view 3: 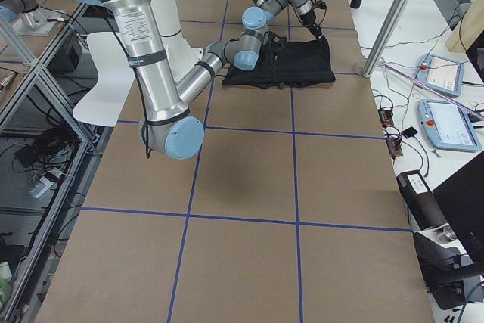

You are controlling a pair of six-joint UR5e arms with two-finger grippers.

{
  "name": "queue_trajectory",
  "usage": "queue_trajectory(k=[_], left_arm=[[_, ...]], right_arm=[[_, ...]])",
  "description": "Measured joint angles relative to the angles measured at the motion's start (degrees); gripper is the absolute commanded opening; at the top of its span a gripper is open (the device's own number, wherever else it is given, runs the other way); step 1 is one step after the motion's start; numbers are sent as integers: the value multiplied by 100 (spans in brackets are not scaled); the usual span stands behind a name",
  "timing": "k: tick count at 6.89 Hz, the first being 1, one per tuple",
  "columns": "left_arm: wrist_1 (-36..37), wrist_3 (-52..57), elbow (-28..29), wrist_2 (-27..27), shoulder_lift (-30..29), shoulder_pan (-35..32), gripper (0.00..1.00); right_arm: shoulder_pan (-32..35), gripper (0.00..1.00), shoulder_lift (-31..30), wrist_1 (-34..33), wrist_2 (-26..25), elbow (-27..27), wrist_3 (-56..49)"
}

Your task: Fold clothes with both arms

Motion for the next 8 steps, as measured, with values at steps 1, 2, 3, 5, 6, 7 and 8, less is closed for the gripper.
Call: queue_trajectory(k=[1, 2, 3, 5, 6, 7, 8], left_arm=[[9, -3, -251, 17, 44, 9, 100], [26, -10, -552, 22, 138, 22, 100], [31, -4, -777, 26, 254, 32, 100], [35, 9, -1078, 28, 419, 37, 100], [37, 13, -1155, 14, 447, 37, 100], [39, 18, -1206, -19, 471, 33, 100], [46, 22, -1351, -152, 607, 23, 100]], right_arm=[[-23, 100, 55, 62, -201, 36, -208], [-26, 100, 61, 207, -427, 141, -307], [-23, 100, 32, 342, -667, 282, -346], [-16, 100, 23, 411, -872, 453, -378], [-46, 100, 37, 413, -879, 459, -397], [-161, 100, 18, 396, -919, 430, -418], [-434, 100, -9, 368, -1162, 392, -429]])
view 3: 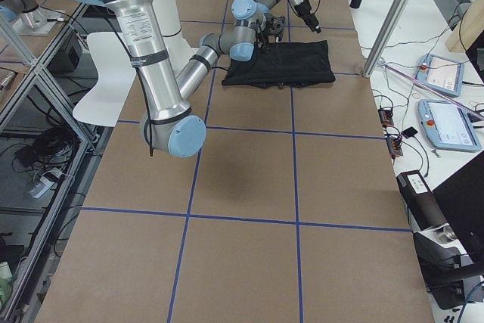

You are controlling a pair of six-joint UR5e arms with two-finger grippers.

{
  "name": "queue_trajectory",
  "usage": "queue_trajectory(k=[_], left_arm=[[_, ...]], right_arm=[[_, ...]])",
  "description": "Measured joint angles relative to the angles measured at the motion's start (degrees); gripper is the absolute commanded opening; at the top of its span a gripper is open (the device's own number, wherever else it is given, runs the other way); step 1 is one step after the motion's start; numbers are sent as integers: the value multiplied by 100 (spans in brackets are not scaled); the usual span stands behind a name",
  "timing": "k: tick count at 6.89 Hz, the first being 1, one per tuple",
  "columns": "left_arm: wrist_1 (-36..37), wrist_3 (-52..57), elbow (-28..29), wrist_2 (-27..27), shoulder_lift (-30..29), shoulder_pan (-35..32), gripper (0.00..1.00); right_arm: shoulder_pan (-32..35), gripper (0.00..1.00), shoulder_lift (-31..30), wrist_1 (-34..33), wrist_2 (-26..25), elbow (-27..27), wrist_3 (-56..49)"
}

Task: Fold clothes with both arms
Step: 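Press and smooth the shirt's side edge with the right gripper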

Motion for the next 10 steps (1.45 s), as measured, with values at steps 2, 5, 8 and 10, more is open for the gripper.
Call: queue_trajectory(k=[2, 5, 8, 10], left_arm=[[14, 3, -864, -455, 839, -28, 100], [20, 1, -1938, -987, 1824, -109, 100], [16, -6, -2338, -1267, 2219, -117, 100], [10, -6, -2337, -1369, 2245, -114, 100]], right_arm=[[-923, 100, 99, -574, -1257, -20, -10], [-1478, 100, 557, -2178, -1711, -51, -607], [-1647, 99, 572, -3050, -1698, -323, -2720], [-1727, 99, 604, -3284, -1686, -631, -3346]])
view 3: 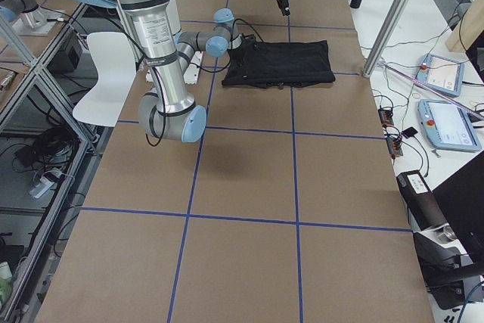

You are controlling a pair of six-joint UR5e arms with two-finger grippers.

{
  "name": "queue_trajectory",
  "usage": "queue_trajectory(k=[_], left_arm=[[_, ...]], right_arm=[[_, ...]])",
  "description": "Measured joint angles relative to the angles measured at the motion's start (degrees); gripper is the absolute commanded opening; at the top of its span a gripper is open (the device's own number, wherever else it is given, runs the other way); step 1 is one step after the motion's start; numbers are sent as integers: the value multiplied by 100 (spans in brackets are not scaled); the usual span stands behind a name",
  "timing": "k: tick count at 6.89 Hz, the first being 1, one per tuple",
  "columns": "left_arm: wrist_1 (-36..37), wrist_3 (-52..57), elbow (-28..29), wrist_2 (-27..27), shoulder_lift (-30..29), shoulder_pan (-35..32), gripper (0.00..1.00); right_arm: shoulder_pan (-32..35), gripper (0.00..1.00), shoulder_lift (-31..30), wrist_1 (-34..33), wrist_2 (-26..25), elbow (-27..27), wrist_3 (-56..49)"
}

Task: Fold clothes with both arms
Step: 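Press and smooth the shirt's side edge with the right gripper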

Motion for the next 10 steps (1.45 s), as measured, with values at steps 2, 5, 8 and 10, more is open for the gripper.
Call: queue_trajectory(k=[2, 5, 8, 10], left_arm=[[-13, 0, 36, -25, -2, 12, 100], [-17, 0, 57, -54, -3, 17, 100], [3, 0, 61, -53, -13, 32, 100], [9, -2, 61, -53, -24, 42, 100]], right_arm=[[-76, 99, 47, -16, -7, -212, -237], [-111, 99, 170, -4, -9, -304, -266], [-144, 99, 327, 14, -3, -545, -250], [-148, 99, 327, 27, 0, -571, -249]])
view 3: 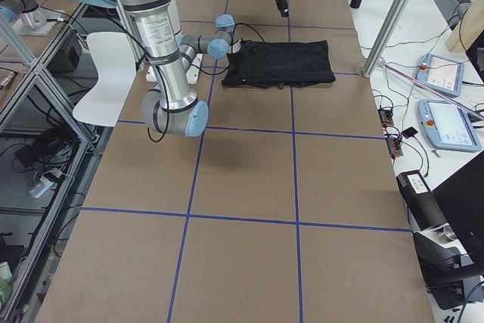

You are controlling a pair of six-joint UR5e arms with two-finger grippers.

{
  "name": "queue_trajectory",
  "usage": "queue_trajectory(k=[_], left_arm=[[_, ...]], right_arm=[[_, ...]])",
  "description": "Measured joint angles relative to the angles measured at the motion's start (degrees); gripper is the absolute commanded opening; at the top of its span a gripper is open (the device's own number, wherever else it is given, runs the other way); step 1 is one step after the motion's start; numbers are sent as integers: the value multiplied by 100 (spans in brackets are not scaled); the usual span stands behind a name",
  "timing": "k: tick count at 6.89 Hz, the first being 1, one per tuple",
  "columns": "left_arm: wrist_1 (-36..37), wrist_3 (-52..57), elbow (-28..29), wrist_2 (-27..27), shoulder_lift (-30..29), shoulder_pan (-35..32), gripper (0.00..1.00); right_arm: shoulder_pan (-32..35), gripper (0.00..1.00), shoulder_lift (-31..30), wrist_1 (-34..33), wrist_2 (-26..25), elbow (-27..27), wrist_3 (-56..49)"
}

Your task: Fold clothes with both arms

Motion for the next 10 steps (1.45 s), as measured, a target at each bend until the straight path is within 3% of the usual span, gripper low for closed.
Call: queue_trajectory(k=[6, 10], left_arm=[[7, -9, 9, 6, -34, 16, 100], [7, -16, -30, 9, -62, 16, 100]], right_arm=[[242, 99, -45, -10, 145, -68, -21], [776, 99, -144, -6, 662, -142, -296]])
